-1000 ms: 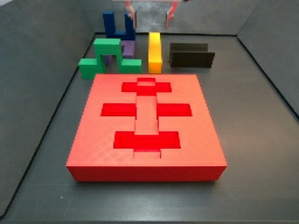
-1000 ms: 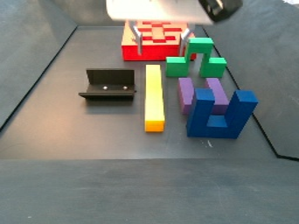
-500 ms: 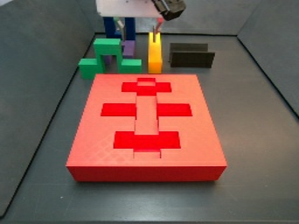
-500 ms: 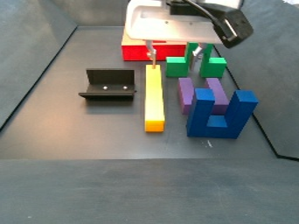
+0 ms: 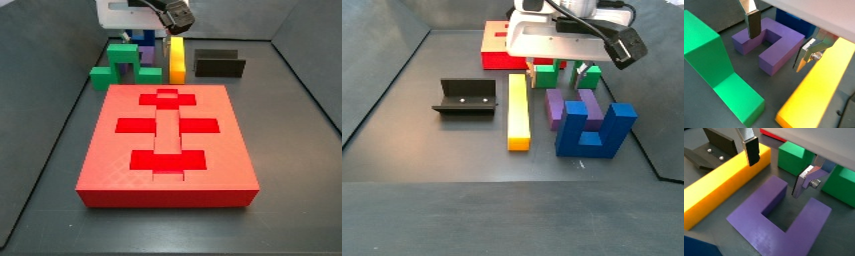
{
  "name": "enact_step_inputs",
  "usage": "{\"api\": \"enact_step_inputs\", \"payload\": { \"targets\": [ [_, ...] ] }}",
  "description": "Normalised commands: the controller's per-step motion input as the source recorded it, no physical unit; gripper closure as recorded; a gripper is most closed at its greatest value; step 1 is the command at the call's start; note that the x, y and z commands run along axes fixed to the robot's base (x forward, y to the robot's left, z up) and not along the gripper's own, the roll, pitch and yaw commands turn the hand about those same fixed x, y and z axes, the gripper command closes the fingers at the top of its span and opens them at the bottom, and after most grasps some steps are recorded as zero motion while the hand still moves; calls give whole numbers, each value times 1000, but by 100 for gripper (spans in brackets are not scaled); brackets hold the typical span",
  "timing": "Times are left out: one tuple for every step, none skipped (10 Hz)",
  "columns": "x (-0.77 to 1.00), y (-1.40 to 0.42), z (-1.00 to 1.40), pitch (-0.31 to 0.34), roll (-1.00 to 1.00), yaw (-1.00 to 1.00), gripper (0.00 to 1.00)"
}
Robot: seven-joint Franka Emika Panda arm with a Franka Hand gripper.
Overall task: Pick up the purple object. Move up. Place the purple object on the fixture. Regrasp the purple object. Move to above the board. Insert the purple object.
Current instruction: Pick up the purple object.
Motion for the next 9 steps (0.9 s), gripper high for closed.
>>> {"api": "enact_step_inputs", "payload": {
  "targets": [
    [0,0,-289,-89,-44,0,0],
    [40,0,-289,-74,-56,0,0],
    [74,0,-263,-56,-59,0,0],
    [0,0,-237,-44,-37,0,0],
    [0,0,-191,-29,-37,0,0],
    [0,0,-177,-30,-34,0,0],
    [0,0,-163,-26,-34,0,0],
    [0,0,-177,-34,-41,0,0],
    [0,0,-186,-34,-41,0,0]
  ]
}}
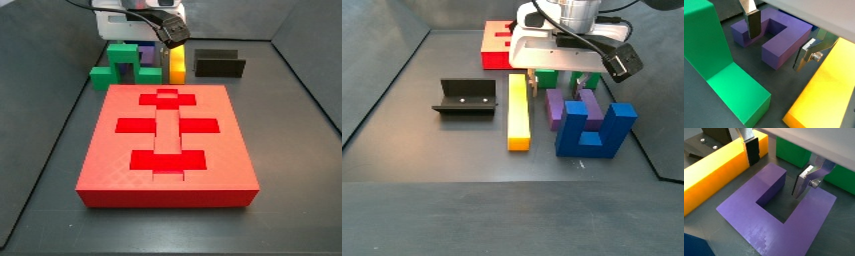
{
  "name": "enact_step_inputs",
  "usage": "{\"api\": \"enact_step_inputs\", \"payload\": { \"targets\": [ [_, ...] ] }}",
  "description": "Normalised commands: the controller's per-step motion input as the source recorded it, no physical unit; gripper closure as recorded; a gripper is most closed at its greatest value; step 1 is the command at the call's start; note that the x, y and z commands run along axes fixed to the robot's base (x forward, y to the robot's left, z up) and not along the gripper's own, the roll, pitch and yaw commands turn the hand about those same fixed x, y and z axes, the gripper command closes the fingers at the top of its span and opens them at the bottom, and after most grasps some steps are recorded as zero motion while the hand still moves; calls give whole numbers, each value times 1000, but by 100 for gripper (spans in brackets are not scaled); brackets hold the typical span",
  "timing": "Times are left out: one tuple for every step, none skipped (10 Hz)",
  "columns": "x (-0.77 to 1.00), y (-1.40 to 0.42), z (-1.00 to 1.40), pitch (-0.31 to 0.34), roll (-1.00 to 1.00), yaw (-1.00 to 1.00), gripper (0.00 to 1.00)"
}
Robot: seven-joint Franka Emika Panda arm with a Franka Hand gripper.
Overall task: Pick up the purple object. Move up. Place the purple object on the fixture. Regrasp the purple object. Move to above the board. Insert the purple object.
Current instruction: Pick up the purple object.
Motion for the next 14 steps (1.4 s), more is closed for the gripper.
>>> {"api": "enact_step_inputs", "payload": {
  "targets": [
    [0,0,-189,-31,-36,0,0],
    [0,0,-209,-24,-29,0,0],
    [0,0,-189,-19,-33,0,0],
    [0,0,-174,-9,-39,57,0],
    [0,0,-129,-7,-30,57,0],
    [0,0,-69,0,-26,40,0],
    [0,0,0,0,0,0,0],
    [0,0,0,0,0,0,100],
    [0,0,0,0,0,0,100],
    [0,0,0,0,0,0,100],
    [0,0,0,0,0,0,100],
    [0,0,0,0,0,0,100],
    [0,0,0,0,0,0,100],
    [0,0,0,0,0,0,100]
  ]
}}
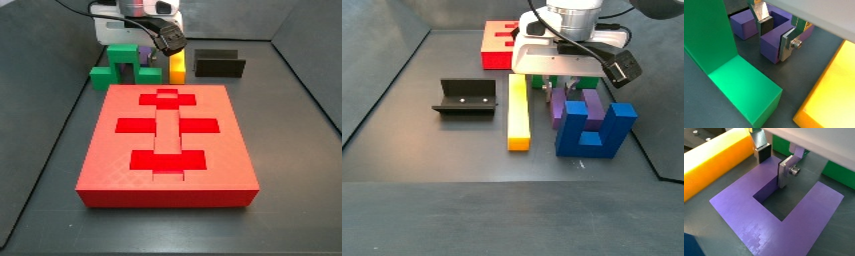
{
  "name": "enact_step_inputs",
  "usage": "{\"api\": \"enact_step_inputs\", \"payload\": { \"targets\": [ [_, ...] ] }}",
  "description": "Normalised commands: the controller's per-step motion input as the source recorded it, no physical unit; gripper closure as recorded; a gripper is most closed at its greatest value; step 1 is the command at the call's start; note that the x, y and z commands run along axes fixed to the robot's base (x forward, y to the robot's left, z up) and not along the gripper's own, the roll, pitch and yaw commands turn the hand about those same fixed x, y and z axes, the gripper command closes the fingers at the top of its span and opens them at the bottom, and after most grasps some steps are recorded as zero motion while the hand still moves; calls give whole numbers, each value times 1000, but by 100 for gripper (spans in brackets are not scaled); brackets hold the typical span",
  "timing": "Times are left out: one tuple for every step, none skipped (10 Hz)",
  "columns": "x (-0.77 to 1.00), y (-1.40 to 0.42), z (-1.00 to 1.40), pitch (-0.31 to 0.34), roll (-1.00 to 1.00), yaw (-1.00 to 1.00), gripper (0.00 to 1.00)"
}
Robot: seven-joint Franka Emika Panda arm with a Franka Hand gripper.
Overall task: Pick up the purple object. Move up. Place the purple object on the fixture. Regrasp the purple object. Move to above the board. Insert the purple object.
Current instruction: Pick up the purple object.
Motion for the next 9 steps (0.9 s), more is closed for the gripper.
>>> {"api": "enact_step_inputs", "payload": {
  "targets": [
    [0,0,0,0,0,0,100],
    [0,0,0,0,0,0,100],
    [0,0,0,0,0,0,100],
    [0,0,0,0,0,0,100],
    [0,0,0,0,0,0,100],
    [0,0,0,0,0,0,100],
    [0,0,0,0,0,0,100],
    [0,0,0,0,0,0,100],
    [0,0,0,0,0,0,100]
  ]
}}
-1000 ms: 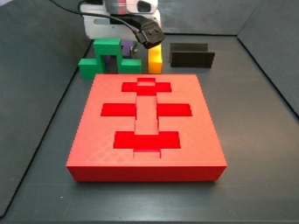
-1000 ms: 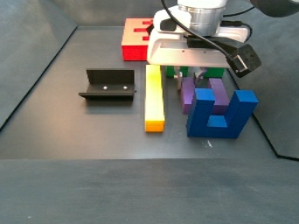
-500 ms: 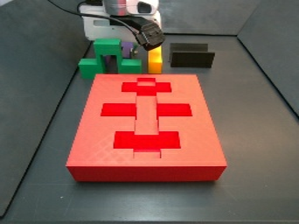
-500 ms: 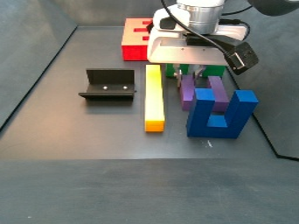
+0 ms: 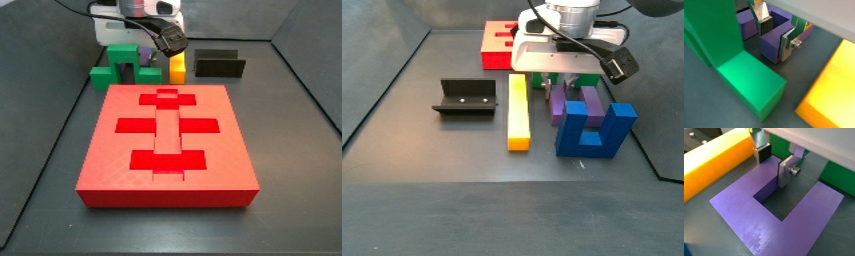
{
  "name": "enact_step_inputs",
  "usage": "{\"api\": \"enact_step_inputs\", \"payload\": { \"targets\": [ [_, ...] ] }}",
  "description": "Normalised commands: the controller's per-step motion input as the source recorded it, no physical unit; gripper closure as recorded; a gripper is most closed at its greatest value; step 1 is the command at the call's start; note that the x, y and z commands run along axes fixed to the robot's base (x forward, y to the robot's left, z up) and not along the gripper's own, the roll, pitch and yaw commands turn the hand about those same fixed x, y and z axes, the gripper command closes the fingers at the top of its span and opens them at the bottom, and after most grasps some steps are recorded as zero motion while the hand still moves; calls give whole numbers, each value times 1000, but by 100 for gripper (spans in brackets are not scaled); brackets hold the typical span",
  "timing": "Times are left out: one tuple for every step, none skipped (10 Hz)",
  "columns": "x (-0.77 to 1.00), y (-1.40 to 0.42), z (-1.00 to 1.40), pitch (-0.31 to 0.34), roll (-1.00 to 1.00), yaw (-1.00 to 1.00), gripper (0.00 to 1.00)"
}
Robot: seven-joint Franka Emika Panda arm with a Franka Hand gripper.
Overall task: Pick up the purple object. Move up. Place the purple object on the fixture. Regrasp the purple object. Move to above the board. Insert the purple object.
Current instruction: Move up, then place the purple object on the fixture.
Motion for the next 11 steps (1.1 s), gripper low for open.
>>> {"api": "enact_step_inputs", "payload": {
  "targets": [
    [0,0,833,0,0,0,100],
    [18,-31,805,21,-1,-53,100],
    [-16,-21,609,67,11,-57,100],
    [-1,-2,414,62,29,-42,100],
    [0,-23,0,0,0,0,100],
    [351,0,0,-89,-211,-209,100],
    [449,26,314,-297,-714,-317,100],
    [954,51,346,-49,-563,-117,100],
    [977,6,323,-54,-514,-120,100],
    [1000,0,226,0,-394,-94,100],
    [1000,0,183,0,-409,-100,100]
  ]
}}
